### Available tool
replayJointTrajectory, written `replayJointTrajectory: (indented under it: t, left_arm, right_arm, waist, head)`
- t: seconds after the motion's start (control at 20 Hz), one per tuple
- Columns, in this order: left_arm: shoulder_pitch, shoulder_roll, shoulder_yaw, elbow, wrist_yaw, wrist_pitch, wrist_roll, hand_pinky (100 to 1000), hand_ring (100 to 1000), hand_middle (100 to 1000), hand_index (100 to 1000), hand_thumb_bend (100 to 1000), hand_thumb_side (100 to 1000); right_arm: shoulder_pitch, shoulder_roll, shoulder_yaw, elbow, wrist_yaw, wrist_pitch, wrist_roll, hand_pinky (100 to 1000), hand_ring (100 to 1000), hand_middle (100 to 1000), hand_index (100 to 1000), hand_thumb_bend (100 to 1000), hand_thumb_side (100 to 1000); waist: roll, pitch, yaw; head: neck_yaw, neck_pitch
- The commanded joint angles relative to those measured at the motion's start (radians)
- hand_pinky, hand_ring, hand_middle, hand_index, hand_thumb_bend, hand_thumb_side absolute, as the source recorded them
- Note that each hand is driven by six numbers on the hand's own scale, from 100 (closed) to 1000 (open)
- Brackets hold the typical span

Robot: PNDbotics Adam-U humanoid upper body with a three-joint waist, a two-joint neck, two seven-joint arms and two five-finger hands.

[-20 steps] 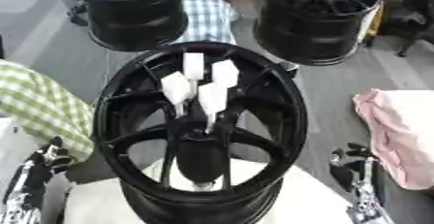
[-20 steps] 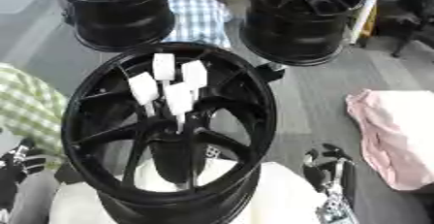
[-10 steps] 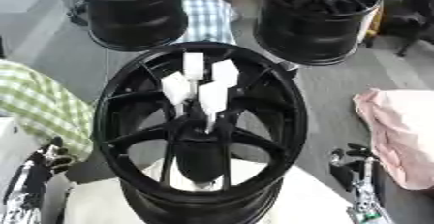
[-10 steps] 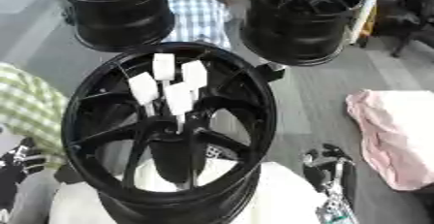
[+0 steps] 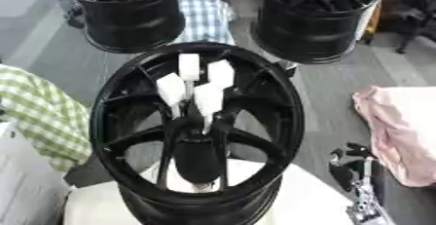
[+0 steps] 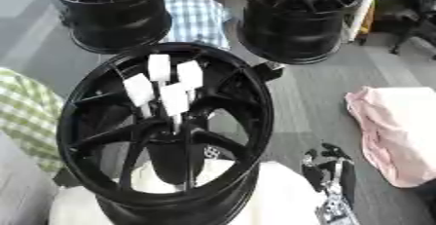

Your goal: Pull the pin out of the wheel hub.

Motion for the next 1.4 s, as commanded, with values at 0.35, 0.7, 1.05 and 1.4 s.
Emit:
replayJointTrajectory:
  t: [0.35, 0.7, 1.05, 1.4]
  left_arm:
    - [-0.255, 0.36, -0.271, -0.088, -0.076, -0.126, -0.326, 785, 737, 753, 860, 449, 676]
    - [-0.417, 0.352, -0.489, -0.159, -0.129, -0.197, -0.687, 787, 715, 743, 848, 489, 611]
    - [-0.499, 0.306, -0.612, -0.18, -0.134, -0.222, -0.831, 792, 743, 775, 874, 517, 572]
    - [-0.561, 0.253, -0.721, -0.184, -0.201, -0.234, -0.833, 784, 740, 769, 875, 510, 583]
  right_arm:
    - [-0.008, -0.027, 0.002, -0.014, 0.021, 0.0, 0.009, 662, 510, 618, 752, 100, 207]
    - [-0.008, -0.028, 0.006, -0.009, 0.025, -0.002, 0.014, 662, 510, 618, 751, 100, 207]
    - [-0.006, -0.03, 0.006, -0.007, 0.026, -0.002, 0.014, 662, 510, 618, 751, 100, 207]
    - [-0.005, -0.032, 0.007, -0.006, 0.028, -0.002, 0.016, 662, 510, 618, 751, 100, 208]
  waist:
    - [0.012, -0.016, -0.016]
    - [0.015, -0.021, -0.02]
    - [0.016, -0.024, -0.019]
    - [0.017, -0.027, -0.02]
  head:
    - [0.012, -0.001]
    - [0.014, -0.001]
    - [0.013, -0.001]
    - [0.01, -0.001]
